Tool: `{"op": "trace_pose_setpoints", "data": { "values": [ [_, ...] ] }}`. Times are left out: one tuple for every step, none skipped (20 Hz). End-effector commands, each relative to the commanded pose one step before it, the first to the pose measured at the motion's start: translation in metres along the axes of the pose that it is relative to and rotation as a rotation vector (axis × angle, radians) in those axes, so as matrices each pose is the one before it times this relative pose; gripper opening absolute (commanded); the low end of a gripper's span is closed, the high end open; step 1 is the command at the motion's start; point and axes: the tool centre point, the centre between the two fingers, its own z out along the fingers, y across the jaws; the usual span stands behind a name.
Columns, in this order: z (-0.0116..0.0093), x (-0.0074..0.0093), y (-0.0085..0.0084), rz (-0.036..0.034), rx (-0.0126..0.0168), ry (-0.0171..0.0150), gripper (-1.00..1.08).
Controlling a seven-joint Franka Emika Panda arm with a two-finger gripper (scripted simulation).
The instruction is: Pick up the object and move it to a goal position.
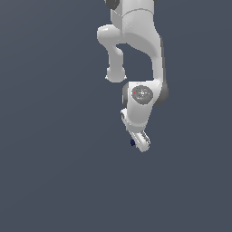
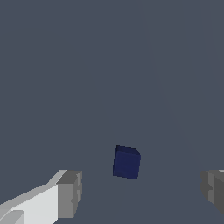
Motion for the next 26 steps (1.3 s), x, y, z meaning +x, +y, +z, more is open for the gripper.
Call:
{"op": "trace_pose_setpoints", "data": {
  "values": [
    [0.00326, -0.0028, -0.00127, 0.04888, 0.00091, 0.00195, 1.0],
    [0.0011, -0.00101, -0.00035, 0.01579, 0.00024, 0.00062, 1.0],
    [0.00101, -0.00093, -0.00031, 0.01452, 0.00024, 0.00058, 1.0],
    [0.00092, -0.00086, -0.00026, 0.01325, 0.00023, 0.00054, 1.0],
    [0.00083, -0.00078, -0.00023, 0.01199, 0.00021, 0.00049, 1.0],
    [0.00074, -0.00069, -0.00019, 0.01073, 0.0002, 0.00045, 1.0],
    [0.00066, -0.00062, -0.00016, 0.00946, 0.00018, 0.0004, 1.0],
    [0.00057, -0.00054, -0.00014, 0.00819, 0.00016, 0.00035, 1.0],
    [0.00048, -0.00046, -0.00011, 0.00693, 0.00014, 0.0003, 1.0],
    [0.00039, -0.00036, -0.00009, 0.00569, 0.00012, 0.00024, 1.0],
    [0.0003, -0.00029, -0.00006, 0.00442, 0.00009, 0.00019, 1.0],
    [0.00022, -0.0002, -0.00004, 0.00316, 0.00007, 0.00014, 1.0],
    [0.00013, -0.00017, -0.00003, 0.00182, 0.00004, 0.00008, 1.0],
    [0.00004, 0.0, 0.0, 0.00069, 0.00001, 0.00003, 1.0],
    [-0.00016, 0.00002, 0.0001, -0.0044, -0.0003, -0.00025, 1.0],
    [0.00038, -0.00002, 0.00001, 0.0, 0.0, 0.0, 1.0],
    [0.00114, -0.00007, 0.00002, 0.0, 0.0, 0.0, 1.0],
    [0.0019, -0.00012, 0.00003, 0.0, 0.0, 0.0, 1.0],
    [0.00263, 0.00026, 0.0001, 0.00069, 0.00003, -0.00001, 1.0],
    [0.0034, -0.00022, 0.00007, 0.0, 0.0, 0.0, 1.0],
    [0.00412, 0.00016, 0.00016, 0.00069, 0.00002, -0.00001, 1.0],
    [0.00485, 0.00011, 0.00019, 0.00069, 0.00002, -0.00001, 1.0],
    [0.00556, -0.00038, 0.00017, 0.0, 0.0, 0.0, 1.0],
    [0.00597, 0.00035, 0.00027, 0.0012, 0.00003, -0.00001, 1.0],
    [0.00531, -0.00035, 0.00013, 0.0, 0.0, 0.0, 1.0],
    [0.00447, 0.00033, 0.00013, 0.00098, 0.00004, 0.00001, 1.0]
  ]
}}
